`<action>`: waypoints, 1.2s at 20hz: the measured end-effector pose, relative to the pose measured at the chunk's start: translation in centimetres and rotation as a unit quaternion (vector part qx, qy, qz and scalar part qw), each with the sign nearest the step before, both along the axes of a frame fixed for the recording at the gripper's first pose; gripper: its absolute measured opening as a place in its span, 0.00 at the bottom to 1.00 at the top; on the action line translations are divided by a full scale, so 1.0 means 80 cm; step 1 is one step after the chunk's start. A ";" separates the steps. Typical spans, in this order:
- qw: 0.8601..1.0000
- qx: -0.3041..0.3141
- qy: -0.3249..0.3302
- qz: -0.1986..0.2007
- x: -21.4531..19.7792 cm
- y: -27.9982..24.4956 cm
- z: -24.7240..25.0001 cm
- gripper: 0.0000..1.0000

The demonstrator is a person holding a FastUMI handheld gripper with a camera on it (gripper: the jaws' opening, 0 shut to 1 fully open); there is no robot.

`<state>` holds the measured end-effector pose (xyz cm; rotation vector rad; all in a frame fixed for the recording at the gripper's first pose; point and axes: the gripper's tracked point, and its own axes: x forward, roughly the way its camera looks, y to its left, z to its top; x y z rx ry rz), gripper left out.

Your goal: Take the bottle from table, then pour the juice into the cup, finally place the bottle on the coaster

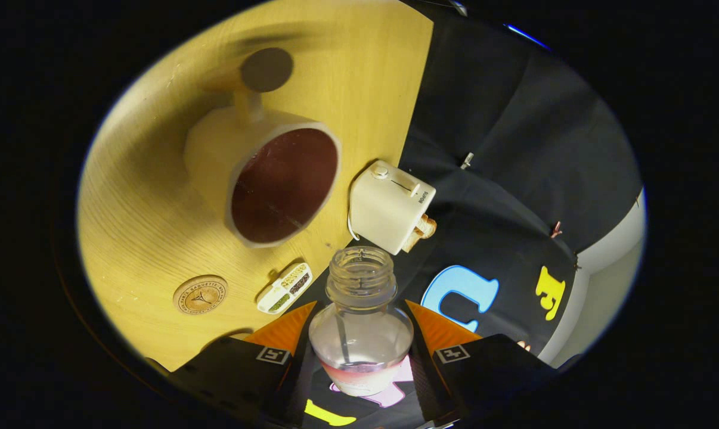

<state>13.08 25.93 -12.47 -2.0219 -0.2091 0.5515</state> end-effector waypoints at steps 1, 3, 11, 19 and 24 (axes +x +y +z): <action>1.000 0.016 0.005 -0.010 -0.002 -0.001 0.005 0.73; 0.999 0.045 0.012 -0.025 -0.007 0.003 0.017 0.73; 0.953 0.237 0.074 -0.173 -0.027 -0.042 0.073 0.73; 0.781 0.502 0.180 -0.326 -0.030 -0.116 0.110 0.74; 0.663 0.624 0.226 -0.345 0.000 -0.153 0.122 0.74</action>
